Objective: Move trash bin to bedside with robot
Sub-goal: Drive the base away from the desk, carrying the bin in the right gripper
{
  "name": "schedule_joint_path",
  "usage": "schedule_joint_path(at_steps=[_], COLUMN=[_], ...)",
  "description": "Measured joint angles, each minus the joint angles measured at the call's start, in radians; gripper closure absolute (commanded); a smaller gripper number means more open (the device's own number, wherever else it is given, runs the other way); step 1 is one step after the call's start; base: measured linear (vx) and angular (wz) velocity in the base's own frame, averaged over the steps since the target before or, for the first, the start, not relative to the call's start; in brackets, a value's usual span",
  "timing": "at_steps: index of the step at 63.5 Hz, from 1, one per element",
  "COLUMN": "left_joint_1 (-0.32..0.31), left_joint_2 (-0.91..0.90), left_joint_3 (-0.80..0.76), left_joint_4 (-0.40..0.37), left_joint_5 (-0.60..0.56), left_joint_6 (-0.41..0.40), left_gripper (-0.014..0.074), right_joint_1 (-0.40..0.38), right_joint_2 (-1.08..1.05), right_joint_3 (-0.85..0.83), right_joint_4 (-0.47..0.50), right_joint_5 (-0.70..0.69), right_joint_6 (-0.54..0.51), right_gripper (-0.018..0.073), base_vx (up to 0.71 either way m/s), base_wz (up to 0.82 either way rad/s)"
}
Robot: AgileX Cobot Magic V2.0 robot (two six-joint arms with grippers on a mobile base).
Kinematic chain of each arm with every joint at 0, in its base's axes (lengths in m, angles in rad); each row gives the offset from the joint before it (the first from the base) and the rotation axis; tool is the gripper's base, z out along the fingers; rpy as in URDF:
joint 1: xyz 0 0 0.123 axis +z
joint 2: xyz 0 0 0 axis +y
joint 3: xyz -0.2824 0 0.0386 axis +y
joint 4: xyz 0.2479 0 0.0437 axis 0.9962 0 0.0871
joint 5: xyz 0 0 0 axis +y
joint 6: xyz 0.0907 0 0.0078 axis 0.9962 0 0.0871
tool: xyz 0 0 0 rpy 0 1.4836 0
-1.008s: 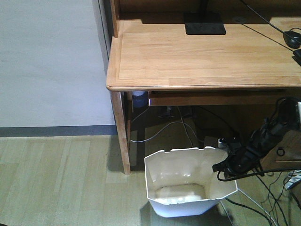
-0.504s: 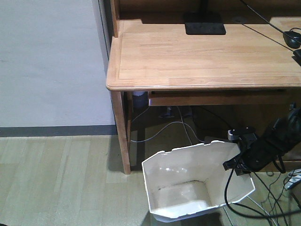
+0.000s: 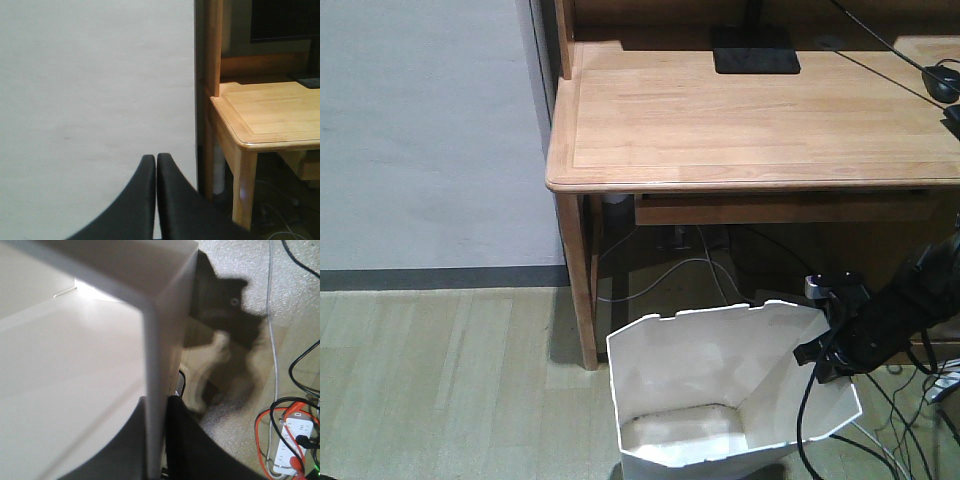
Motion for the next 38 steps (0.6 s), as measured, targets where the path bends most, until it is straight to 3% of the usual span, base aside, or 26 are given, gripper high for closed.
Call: schedule_joint_path(at_steps=[38], left_joint_1=[0.0], left_joint_2=[0.0], left_joint_3=[0.0], left_joint_4=[0.0], left_joint_5=[0.0], left_joint_6=[0.0], left_gripper=[0.0603], right_joint_1=[-0.001], right_joint_2=[0.0], right_joint_3=[0.001], right_joint_4=[-0.005], right_joint_5=[-0.004], right_joint_6=[0.002], right_gripper=[0.0566], base_vx=[-0.01], base_wz=[0.04])
